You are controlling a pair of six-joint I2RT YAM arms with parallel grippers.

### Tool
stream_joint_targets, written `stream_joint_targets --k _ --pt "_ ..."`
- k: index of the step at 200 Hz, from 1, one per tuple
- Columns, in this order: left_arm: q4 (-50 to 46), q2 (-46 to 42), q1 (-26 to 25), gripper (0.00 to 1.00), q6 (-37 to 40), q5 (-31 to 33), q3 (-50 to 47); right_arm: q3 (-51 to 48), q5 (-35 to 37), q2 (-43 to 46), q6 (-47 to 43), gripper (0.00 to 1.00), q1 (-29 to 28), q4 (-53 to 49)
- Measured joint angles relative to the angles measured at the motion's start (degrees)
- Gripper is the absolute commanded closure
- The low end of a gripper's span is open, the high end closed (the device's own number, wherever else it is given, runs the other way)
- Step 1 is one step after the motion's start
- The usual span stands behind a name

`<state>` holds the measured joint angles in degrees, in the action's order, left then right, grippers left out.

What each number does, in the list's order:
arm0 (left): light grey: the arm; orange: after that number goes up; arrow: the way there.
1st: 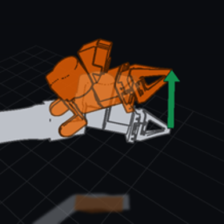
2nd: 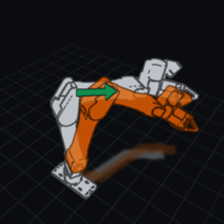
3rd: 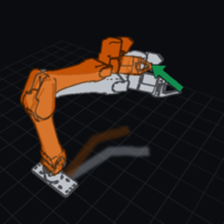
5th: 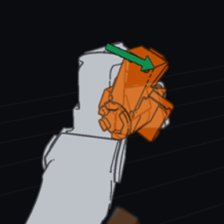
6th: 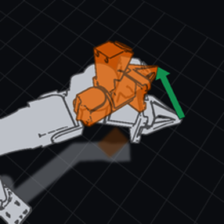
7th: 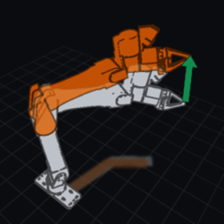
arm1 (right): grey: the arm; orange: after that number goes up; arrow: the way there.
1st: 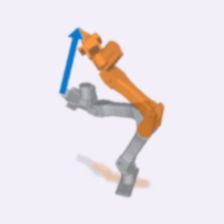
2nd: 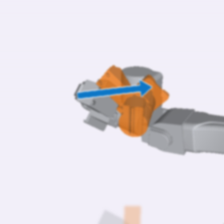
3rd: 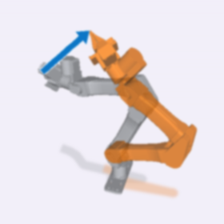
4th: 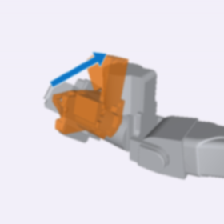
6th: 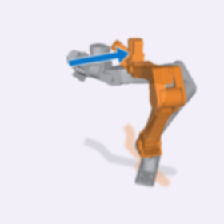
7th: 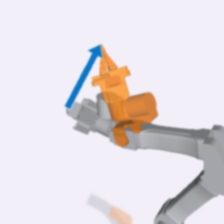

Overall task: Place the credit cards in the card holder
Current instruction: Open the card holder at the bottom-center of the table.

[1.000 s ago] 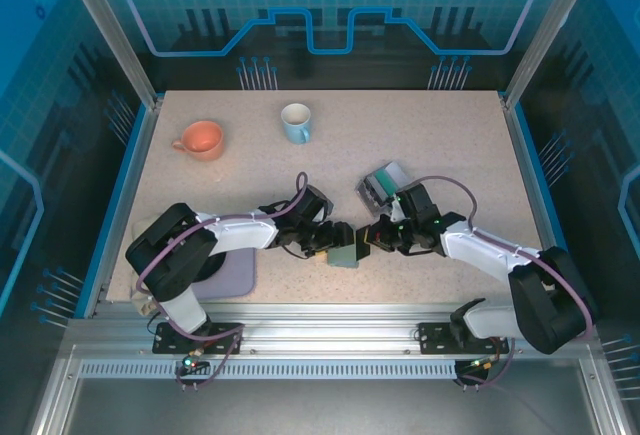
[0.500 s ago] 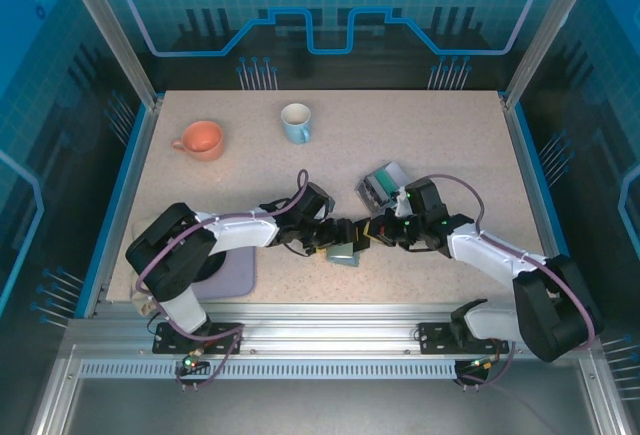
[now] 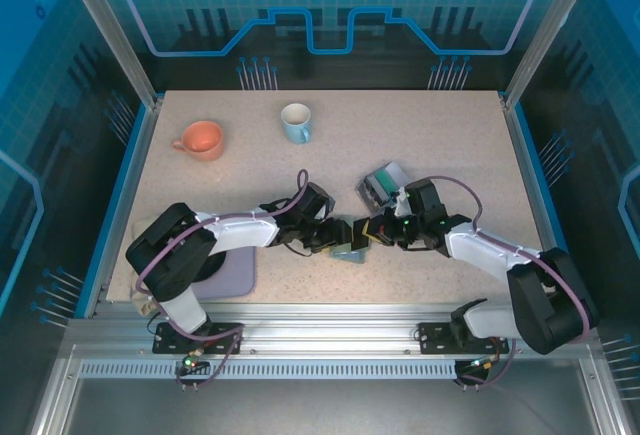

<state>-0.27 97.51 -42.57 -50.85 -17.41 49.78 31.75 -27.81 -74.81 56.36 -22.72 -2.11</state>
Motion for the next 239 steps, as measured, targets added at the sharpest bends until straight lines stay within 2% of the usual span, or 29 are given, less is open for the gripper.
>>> stream_joint_targets --k 60,82,95,126,177,212,239 --pt "5.40 0.02 -0.04 0.48 -3.82 -0.02 -1.88 0.00 3.82 0.98 -1.95 0.96 0.33 -4.39" --pt "7.10 0.11 -0.04 0.40 -5.16 -0.22 -2.64 0.00 4.17 1.20 -2.84 0.96 0.44 -4.85" --pt "7.98 0.31 -0.04 0.33 -5.81 -0.55 -2.75 0.00 3.30 1.18 -3.02 0.96 0.52 -4.20" --pt "9.14 0.81 -0.15 0.22 -6.19 -1.05 -2.75 0.20 0.39 -1.29 -2.80 0.96 0.66 -0.33" --pt "4.59 -1.84 -0.15 0.20 -5.68 2.05 -2.82 1.18 -0.98 -1.70 -2.89 0.96 0.66 0.90" --pt "0.90 -5.11 -0.15 0.26 -4.22 4.24 -2.54 1.75 -1.60 -1.70 -3.02 0.96 0.66 1.36" --pt "0.07 -4.96 -0.15 0.23 -3.41 4.28 -1.92 1.75 -2.78 -1.73 -2.97 0.97 0.66 2.12"
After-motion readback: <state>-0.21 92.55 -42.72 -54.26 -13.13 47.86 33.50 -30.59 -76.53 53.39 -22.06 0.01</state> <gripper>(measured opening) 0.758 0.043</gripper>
